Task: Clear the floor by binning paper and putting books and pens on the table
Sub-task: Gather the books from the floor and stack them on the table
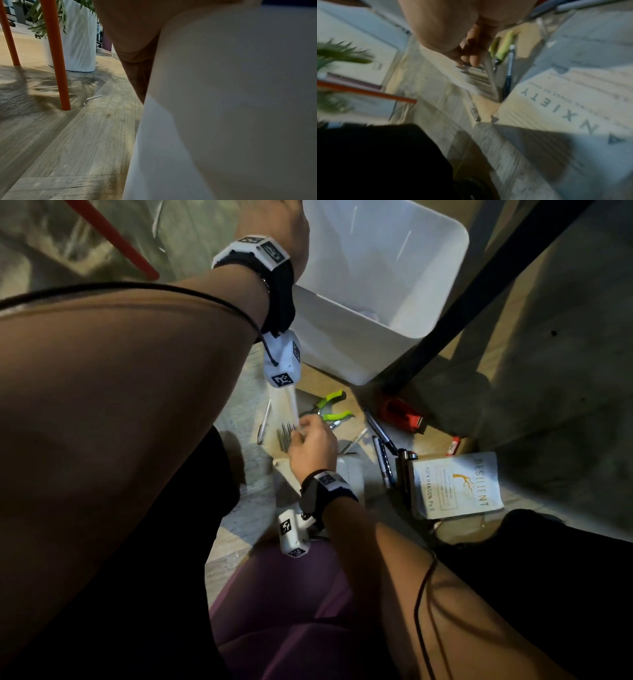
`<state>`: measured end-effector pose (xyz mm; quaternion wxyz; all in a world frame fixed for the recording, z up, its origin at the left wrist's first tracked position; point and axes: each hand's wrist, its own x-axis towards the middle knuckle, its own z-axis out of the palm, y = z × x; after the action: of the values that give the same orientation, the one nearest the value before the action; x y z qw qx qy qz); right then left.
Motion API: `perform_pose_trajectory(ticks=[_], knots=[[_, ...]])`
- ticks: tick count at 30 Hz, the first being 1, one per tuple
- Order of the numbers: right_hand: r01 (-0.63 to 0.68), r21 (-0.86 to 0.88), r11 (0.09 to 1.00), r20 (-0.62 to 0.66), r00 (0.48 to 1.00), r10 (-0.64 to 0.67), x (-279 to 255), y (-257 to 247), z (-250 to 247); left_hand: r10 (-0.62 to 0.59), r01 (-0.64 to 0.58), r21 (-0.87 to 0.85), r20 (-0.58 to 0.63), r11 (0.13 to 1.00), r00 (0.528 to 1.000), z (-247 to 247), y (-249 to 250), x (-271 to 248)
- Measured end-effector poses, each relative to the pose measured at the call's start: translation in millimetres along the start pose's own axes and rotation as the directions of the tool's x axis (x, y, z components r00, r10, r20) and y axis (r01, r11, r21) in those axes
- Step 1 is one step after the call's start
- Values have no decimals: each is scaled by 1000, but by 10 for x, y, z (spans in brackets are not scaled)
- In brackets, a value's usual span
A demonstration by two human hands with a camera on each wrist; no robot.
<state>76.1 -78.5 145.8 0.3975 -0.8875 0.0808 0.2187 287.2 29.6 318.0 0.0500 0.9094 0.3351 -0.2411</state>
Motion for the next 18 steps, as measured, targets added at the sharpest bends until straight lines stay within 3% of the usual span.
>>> perform_pose_trajectory(ticks=[3,5,8,10,13,15,18], knots=[[257,-94,962,43,966,-254,-149,-235,-59,-65,68,31,-76,997,995,83,44,50],[380,-112,918,91,924,-371,-272,-284,-17,-66,69,128,-28,989,997,163,20,165],[381,-57,923,138,918,-371,-375,-261,24,-31,33,159,-14,987,999,410,47,547],[291,20,956,130,948,-291,-341,-209,30,-11,13,126,-15,992,1000,350,35,480],[-33,170,985,200,980,-2,-186,-14,-1,215,-215,16,-116,976,970,63,-37,289],[-321,339,884,311,925,217,-55,200,-49,281,-309,-89,-236,947,930,-20,-94,292],[-492,393,777,366,859,358,75,491,-166,262,-255,64,-175,965,949,147,-73,435]])
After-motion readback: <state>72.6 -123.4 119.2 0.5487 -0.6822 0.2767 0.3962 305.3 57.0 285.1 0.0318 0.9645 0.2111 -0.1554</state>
